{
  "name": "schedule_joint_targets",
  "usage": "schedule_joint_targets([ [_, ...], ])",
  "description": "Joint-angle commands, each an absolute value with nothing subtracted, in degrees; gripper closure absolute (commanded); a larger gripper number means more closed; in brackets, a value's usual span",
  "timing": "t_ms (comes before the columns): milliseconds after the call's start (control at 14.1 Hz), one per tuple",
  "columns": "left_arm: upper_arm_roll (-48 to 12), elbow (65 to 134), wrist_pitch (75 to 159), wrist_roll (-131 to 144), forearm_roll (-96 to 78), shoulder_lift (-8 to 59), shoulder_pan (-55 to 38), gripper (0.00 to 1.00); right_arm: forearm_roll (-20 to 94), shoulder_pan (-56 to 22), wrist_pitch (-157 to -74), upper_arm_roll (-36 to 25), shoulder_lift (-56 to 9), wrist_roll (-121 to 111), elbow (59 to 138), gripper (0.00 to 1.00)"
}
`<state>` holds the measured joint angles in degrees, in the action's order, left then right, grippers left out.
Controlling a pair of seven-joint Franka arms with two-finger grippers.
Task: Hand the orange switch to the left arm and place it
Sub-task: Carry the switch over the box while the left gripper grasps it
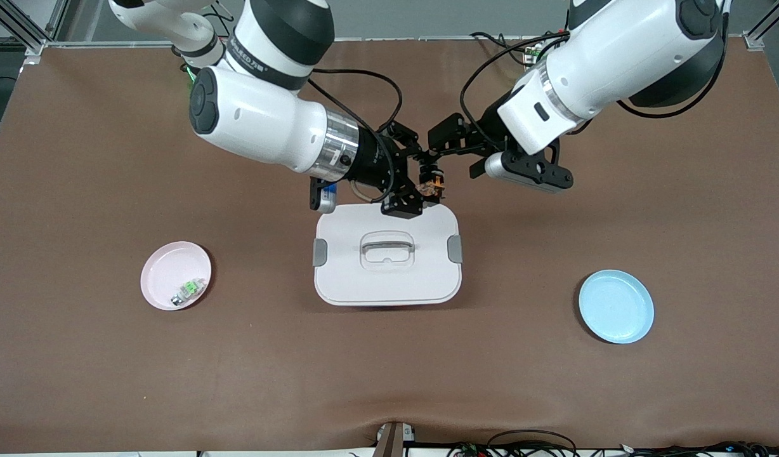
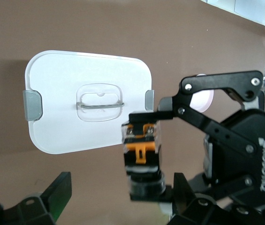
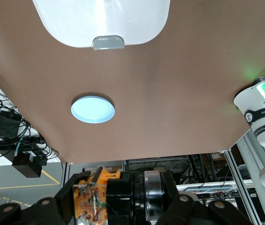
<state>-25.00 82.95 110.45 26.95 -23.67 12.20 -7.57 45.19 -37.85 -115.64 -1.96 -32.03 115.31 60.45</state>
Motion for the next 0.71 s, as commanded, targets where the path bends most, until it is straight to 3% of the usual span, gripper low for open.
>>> schedule_joint_targets([
  [0, -25.0, 81.7, 110.7, 24.8, -24.4, 12.8, -7.6, 0.09, 46.4, -40.1, -118.2, -2.5, -33.0, 116.8, 58.7, 1.0],
  [142, -25.0, 81.7, 110.7, 24.8, -25.2, 12.8, -7.5, 0.13, 46.4, -40.3, -118.3, -2.5, -33.0, 116.9, 58.7, 1.0],
  [355, -25.0, 81.7, 110.7, 24.7, -25.6, 12.4, -6.9, 0.37, 46.6, -40.3, -118.4, -2.5, -33.1, 118.7, 58.7, 1.0],
  [568, -25.0, 81.8, 110.0, 24.9, -25.3, 12.1, -6.8, 0.42, 47.7, -40.1, -118.3, -2.5, -33.1, 119.6, 58.7, 1.0],
  [639, -25.0, 81.8, 110.0, 24.9, -25.1, 12.1, -6.8, 0.48, 47.8, -39.9, -118.3, -2.5, -33.1, 119.6, 58.7, 1.0],
])
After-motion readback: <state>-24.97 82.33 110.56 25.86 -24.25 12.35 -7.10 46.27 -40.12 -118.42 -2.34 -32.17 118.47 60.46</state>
